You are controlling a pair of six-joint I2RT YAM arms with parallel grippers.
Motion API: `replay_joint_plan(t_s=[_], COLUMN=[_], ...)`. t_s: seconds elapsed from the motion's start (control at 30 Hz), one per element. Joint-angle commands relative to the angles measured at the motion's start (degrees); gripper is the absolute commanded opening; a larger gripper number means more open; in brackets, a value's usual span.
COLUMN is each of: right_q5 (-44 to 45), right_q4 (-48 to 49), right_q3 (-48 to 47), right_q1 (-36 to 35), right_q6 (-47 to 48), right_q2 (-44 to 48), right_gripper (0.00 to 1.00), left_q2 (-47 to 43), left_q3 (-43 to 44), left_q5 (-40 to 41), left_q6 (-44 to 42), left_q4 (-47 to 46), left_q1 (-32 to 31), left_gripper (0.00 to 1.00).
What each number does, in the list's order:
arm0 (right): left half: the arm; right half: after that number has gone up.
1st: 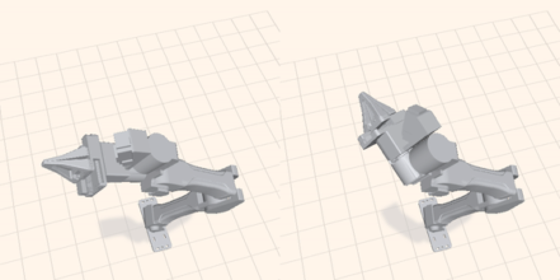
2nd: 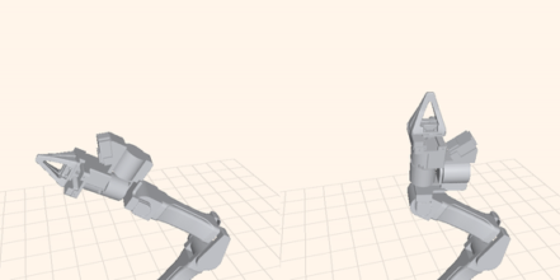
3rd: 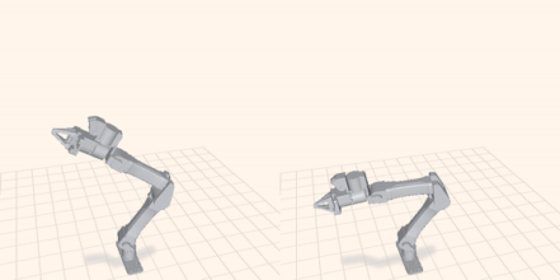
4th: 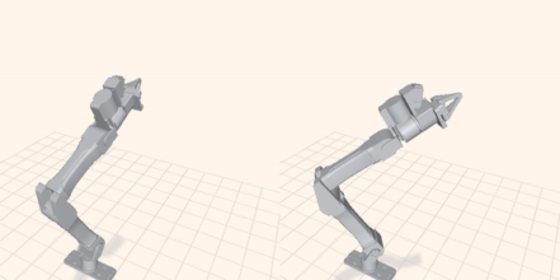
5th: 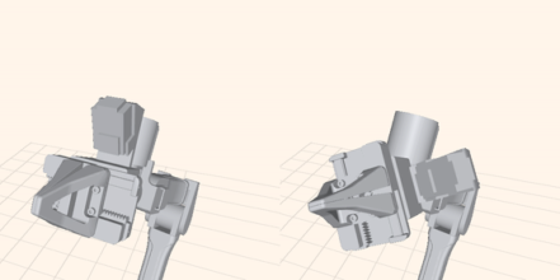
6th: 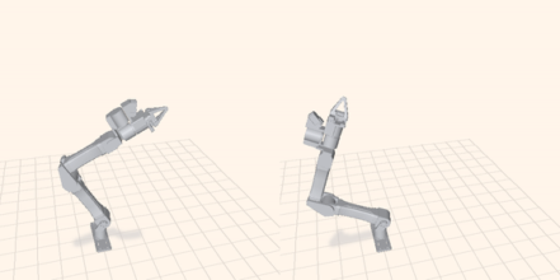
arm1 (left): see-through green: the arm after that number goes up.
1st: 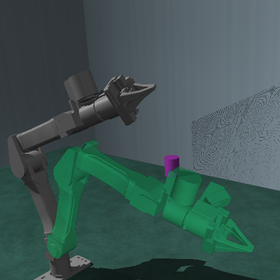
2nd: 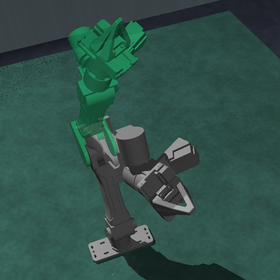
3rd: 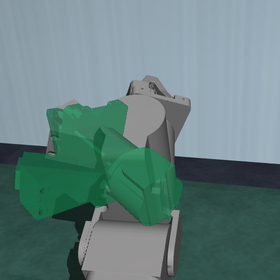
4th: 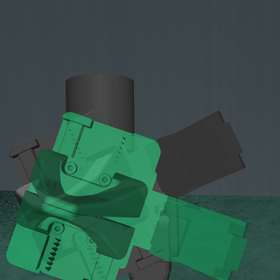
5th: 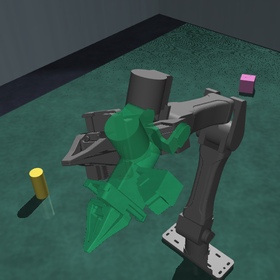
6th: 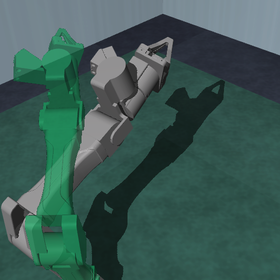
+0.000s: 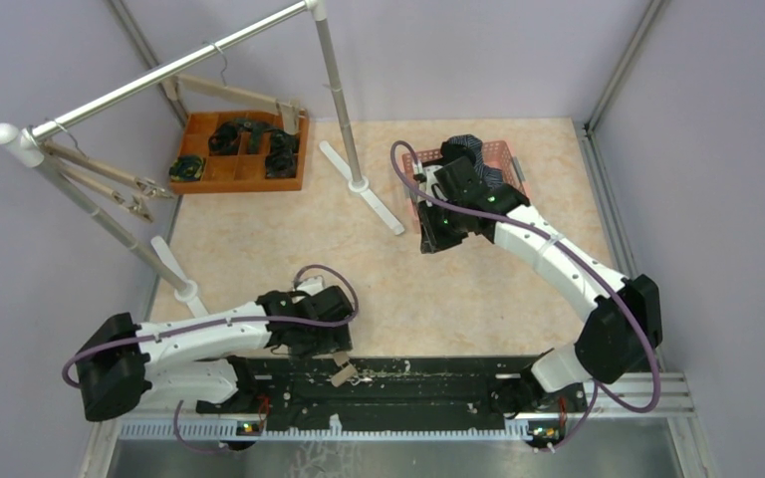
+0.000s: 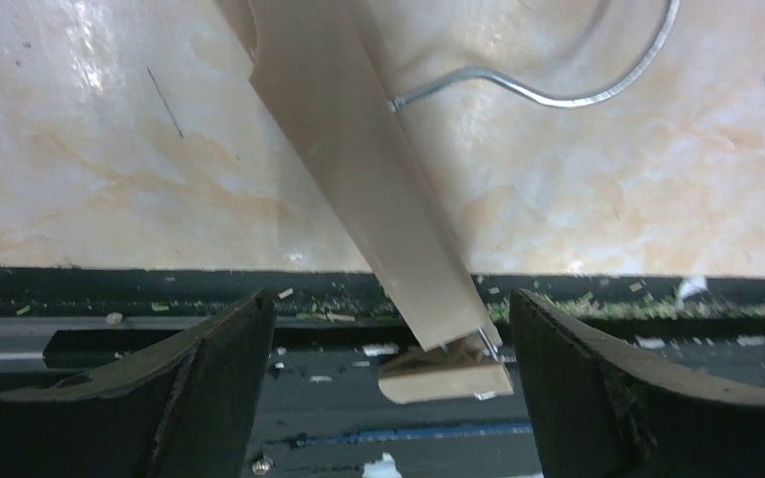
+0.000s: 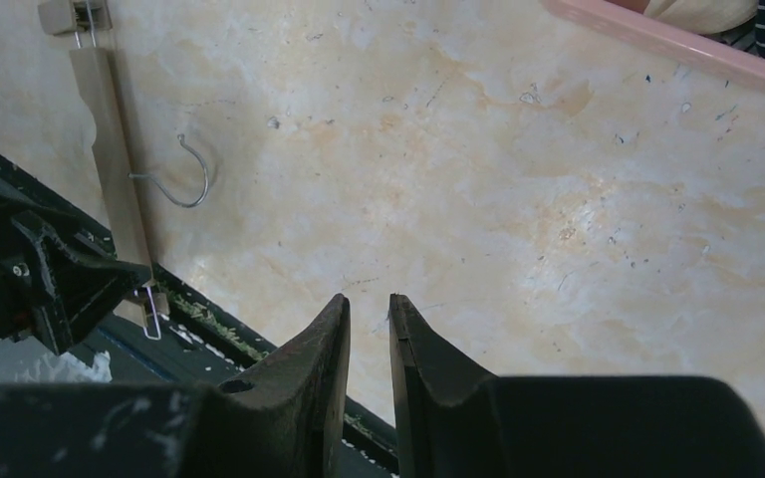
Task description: Remove the underwear clipped to the hanger
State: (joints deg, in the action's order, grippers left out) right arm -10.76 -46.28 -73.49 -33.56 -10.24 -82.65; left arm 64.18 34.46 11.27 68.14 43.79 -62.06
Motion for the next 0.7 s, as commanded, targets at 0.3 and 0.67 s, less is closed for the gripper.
replay_joint_plan(t_s=[0.3,0.67], right_q5=[1.60,8.13], right_q4=[1.74,0.92], right_q3=[-0.57,-0.74], right_q1=[0.46,0.68], right_q6=[0.37,0.47], right_q2=[3.17,3.58], right_gripper=[0.22,0.22], left_q2=[18.03,13.48], left_q3=[5.35,1.46], left_q5=[5.46,1.87], left_q6=[0.17,0.53], left_q4=[-1.96,-3.46], left_q1=[-0.17,0.19], left_gripper=[0.87,0.00])
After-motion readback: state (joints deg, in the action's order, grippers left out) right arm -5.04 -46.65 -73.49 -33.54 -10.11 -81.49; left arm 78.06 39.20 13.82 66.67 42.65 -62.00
